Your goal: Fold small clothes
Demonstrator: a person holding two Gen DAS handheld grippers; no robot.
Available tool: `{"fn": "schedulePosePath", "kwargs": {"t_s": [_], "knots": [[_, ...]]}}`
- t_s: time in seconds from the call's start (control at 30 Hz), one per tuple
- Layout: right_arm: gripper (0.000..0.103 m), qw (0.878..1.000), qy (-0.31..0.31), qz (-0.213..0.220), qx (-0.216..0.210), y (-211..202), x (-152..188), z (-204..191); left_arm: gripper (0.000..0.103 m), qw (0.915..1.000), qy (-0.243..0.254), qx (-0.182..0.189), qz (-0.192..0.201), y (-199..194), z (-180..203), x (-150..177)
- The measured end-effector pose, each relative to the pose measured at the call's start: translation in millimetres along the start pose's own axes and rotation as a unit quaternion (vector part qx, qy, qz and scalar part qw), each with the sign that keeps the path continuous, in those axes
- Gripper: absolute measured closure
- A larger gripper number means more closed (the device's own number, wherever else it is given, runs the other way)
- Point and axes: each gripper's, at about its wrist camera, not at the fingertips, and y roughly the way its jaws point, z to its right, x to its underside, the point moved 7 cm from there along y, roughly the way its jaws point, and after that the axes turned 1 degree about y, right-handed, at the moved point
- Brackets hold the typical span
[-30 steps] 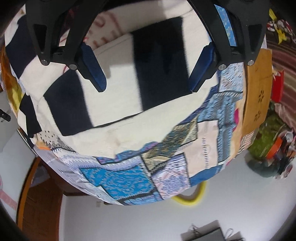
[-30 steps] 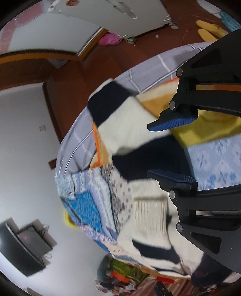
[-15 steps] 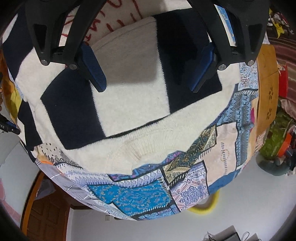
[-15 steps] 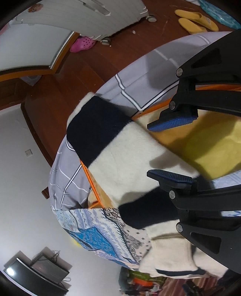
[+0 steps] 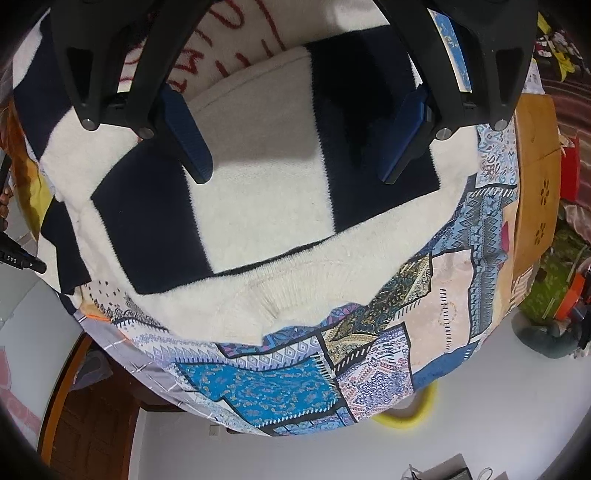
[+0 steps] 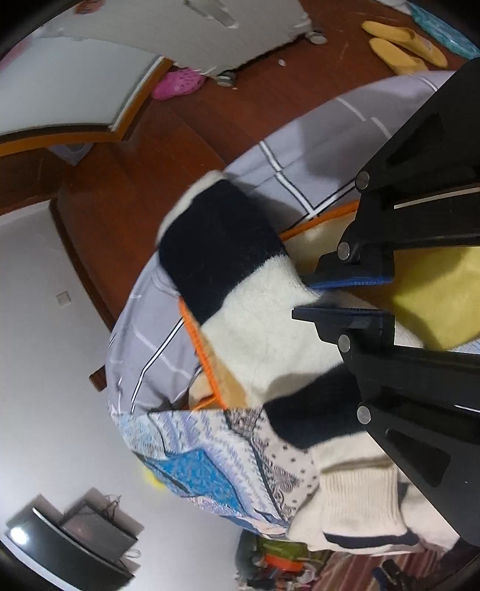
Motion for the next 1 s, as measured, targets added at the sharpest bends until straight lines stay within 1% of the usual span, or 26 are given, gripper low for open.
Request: {"fn": "schedulePosePath", "kwargs": {"t_s": [0.17, 0.3, 0.43, 0.6, 0.73, 0.8, 0.93, 1.0], "knots": [[0.096, 0.999, -0.031, 0.03, -0.013, -29.1, -10.0, -29.8, 0.012, 0.9999, 0.004, -0.004, 0.016, -18.5, -2.6, 1.0], [0.096, 0.996, -0.059, 0.055, -0.027, -51.3, -19.2, -59.3, 0.012, 0.9995, -0.002, 0.001, 0.031, -35.9, -7.4, 2.7], [0.096, 0.991, -0.093, 0.082, -0.052, -76.2, -27.1, -98.3, 0.012, 0.9989, -0.008, 0.005, 0.047, -52.6, -12.1, 4.3], [0.096, 0.98, -0.139, 0.105, -0.092, -101.6, -30.0, -154.2, 0.012, 0.9977, -0.012, 0.004, 0.066, -69.9, -18.7, 8.2], [0.096, 0.97, -0.178, 0.104, -0.128, -107.9, -19.5, -204.3, 0.012, 0.9966, -0.014, 0.004, 0.081, -82.4, -22.8, 14.5], [0.096, 0.966, -0.189, 0.098, -0.145, -105.5, -11.5, -222.8, 0.012, 0.996, -0.014, 0.003, 0.088, -87.4, -24.6, 18.6], [0.096, 0.957, -0.219, 0.078, -0.172, -93.2, 12.0, -264.0, 0.012, 0.995, -0.013, 0.0, 0.099, -95.3, -28.7, 25.3], [0.096, 0.951, -0.24, 0.06, -0.185, -83.4, 27.3, -286.4, 0.012, 0.9946, -0.015, 0.001, 0.103, -97.8, -31.9, 27.5]]}}
